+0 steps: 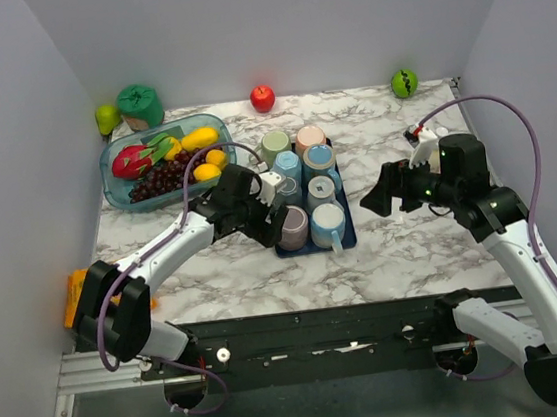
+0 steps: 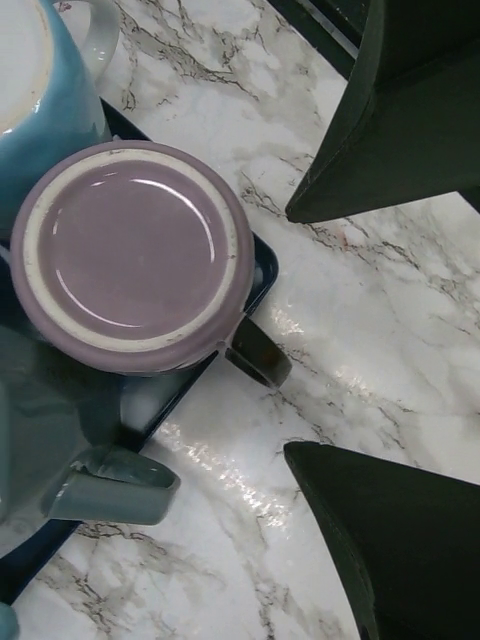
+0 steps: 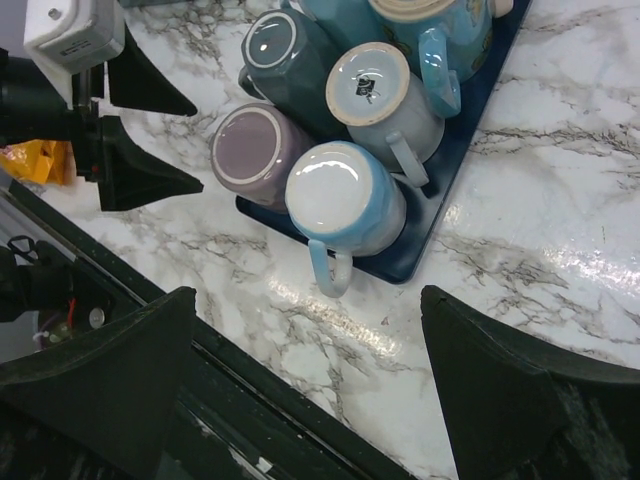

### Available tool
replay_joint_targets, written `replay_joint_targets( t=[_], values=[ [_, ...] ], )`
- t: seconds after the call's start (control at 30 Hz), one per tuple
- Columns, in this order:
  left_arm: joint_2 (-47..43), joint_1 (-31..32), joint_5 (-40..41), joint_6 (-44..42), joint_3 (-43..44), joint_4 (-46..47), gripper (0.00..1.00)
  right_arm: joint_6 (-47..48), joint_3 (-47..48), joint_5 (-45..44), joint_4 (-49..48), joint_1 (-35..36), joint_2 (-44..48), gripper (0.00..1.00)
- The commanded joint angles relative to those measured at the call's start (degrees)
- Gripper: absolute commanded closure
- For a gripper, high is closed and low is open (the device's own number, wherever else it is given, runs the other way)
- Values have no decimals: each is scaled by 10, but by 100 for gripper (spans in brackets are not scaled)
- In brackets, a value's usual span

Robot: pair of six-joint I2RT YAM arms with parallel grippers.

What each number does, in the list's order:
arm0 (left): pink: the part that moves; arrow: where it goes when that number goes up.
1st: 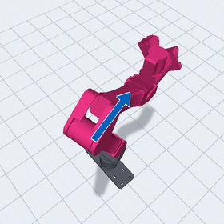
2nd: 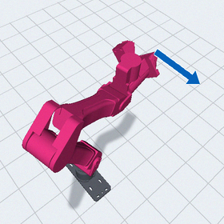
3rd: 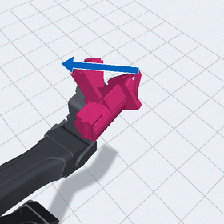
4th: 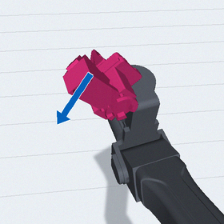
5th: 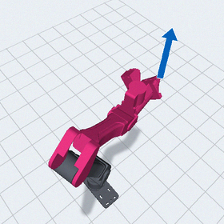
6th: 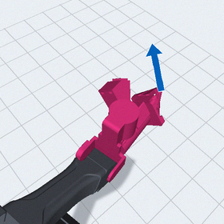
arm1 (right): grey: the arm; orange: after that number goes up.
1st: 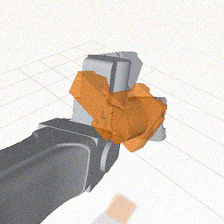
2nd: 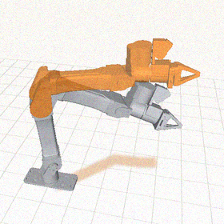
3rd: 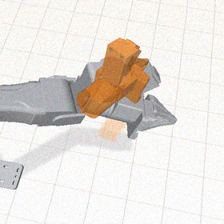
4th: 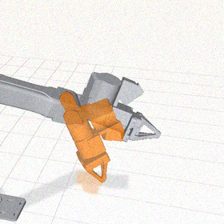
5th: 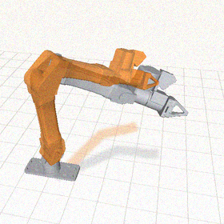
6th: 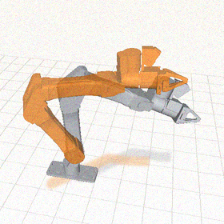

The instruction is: Turn the mug right side up

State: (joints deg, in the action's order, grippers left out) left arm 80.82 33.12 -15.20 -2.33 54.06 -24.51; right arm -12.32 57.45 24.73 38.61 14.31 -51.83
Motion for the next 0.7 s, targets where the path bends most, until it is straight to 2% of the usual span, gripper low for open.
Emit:
replay_joint_targets(
  t=[0.0,0.37,0.67],
  values=[
    [50,2,-36,-40,50,5,3,11,-1,-9,-13,4,-3,0],
    [84,13,-82,-31,45,21,18,6,-2,-56,-7,3,-10,0],
    [84,26,-89,-29,41,12,38,3,-7,-79,-6,4,-16,0]
  ],
)
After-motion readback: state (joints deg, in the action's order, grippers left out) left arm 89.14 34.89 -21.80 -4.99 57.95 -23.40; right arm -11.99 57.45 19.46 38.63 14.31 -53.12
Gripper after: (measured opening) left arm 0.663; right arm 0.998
